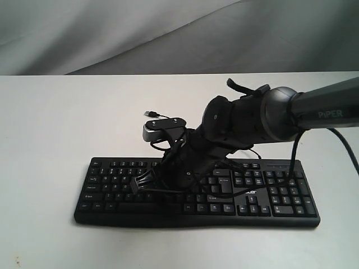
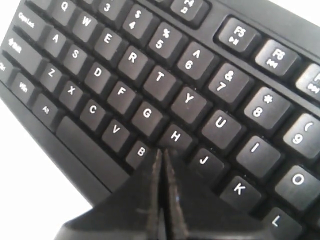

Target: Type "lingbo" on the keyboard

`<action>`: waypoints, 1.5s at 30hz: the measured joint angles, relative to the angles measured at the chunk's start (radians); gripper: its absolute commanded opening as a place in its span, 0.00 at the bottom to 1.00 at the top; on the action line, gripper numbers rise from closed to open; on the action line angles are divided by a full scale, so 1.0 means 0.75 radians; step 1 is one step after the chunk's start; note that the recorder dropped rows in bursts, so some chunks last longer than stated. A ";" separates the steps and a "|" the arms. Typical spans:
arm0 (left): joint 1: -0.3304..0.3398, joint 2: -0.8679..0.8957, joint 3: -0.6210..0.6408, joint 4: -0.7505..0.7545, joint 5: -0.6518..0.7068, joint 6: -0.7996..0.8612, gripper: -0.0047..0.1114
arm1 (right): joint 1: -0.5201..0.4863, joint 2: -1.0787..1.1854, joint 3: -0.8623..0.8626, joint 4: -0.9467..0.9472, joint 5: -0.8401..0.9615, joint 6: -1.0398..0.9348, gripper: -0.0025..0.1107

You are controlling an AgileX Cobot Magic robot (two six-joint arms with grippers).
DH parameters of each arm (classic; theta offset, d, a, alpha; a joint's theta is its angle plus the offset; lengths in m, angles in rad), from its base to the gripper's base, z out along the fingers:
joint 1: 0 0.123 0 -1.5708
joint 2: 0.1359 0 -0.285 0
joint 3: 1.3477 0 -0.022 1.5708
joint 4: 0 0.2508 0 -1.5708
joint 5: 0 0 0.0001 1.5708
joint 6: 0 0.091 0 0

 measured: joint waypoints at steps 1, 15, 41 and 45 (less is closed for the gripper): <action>0.000 0.000 0.000 0.000 0.000 0.000 0.04 | 0.000 0.000 0.000 0.000 0.000 0.000 0.02; 0.000 0.000 0.000 0.000 0.000 0.000 0.04 | 0.000 -0.131 0.000 0.026 -0.036 -0.031 0.02; 0.000 0.000 0.000 0.000 0.000 0.000 0.04 | 0.000 0.031 -0.116 0.200 0.001 -0.200 0.02; 0.000 0.000 0.000 0.000 0.000 0.000 0.04 | 0.000 0.031 -0.116 0.197 -0.010 -0.200 0.02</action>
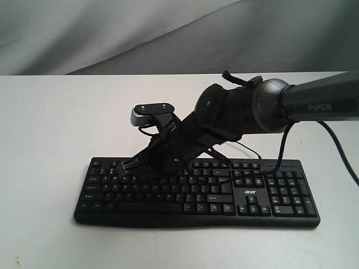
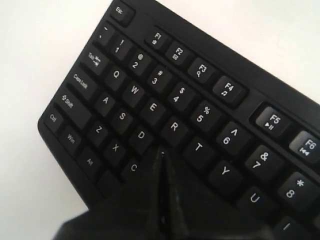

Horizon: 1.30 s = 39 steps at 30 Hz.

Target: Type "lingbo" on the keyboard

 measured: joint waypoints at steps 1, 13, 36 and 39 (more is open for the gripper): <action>0.000 0.000 0.000 0.000 0.000 0.000 0.04 | 0.000 0.000 0.000 0.000 0.000 0.000 0.02; 0.000 0.000 0.000 0.000 0.000 0.000 0.04 | 0.000 0.000 0.000 -0.011 -0.009 -0.002 0.02; 0.000 0.000 0.000 0.000 0.000 0.000 0.04 | 0.028 0.000 0.000 -0.099 -0.030 0.021 0.02; 0.000 0.000 0.000 0.000 0.000 0.000 0.04 | 0.028 0.000 0.000 -0.114 -0.033 0.027 0.02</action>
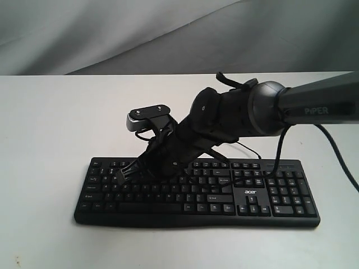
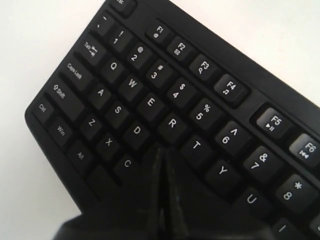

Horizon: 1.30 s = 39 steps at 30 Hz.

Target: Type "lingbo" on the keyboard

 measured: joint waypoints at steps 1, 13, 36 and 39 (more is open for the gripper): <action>0.000 0.000 0.000 0.000 0.000 0.000 0.04 | 0.000 0.000 0.000 -0.003 -0.003 0.002 0.02; 0.000 0.000 0.000 0.000 0.000 0.000 0.04 | 0.000 0.043 -0.001 0.002 -0.012 0.007 0.02; 0.000 0.000 0.000 0.000 0.000 0.000 0.04 | 0.000 -0.024 -0.003 -0.102 0.052 0.116 0.02; 0.000 0.000 0.000 0.000 0.000 0.000 0.04 | 0.000 -0.024 -0.003 -0.132 0.069 0.144 0.02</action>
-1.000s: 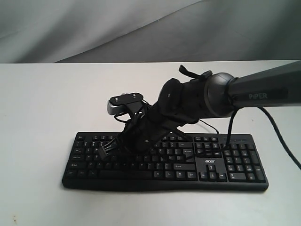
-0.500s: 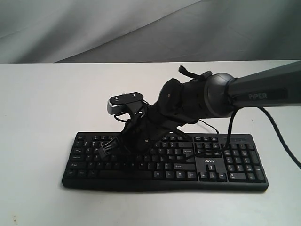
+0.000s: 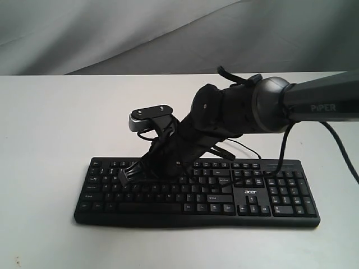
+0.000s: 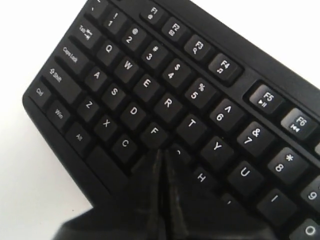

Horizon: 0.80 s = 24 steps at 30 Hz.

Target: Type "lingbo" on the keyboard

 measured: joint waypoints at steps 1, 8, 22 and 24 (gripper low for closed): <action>0.000 0.000 0.000 0.000 0.000 0.000 0.04 | 0.000 0.000 0.000 -0.002 0.003 0.004 0.02; 0.000 0.000 0.000 0.000 0.000 0.000 0.04 | 0.027 0.000 0.000 -0.018 0.011 0.014 0.02; 0.000 0.000 0.000 0.000 0.000 0.000 0.04 | 0.027 0.000 0.037 -0.021 0.003 0.024 0.02; 0.000 0.000 0.000 0.000 0.000 0.000 0.04 | 0.027 0.000 0.037 -0.021 0.003 0.024 0.02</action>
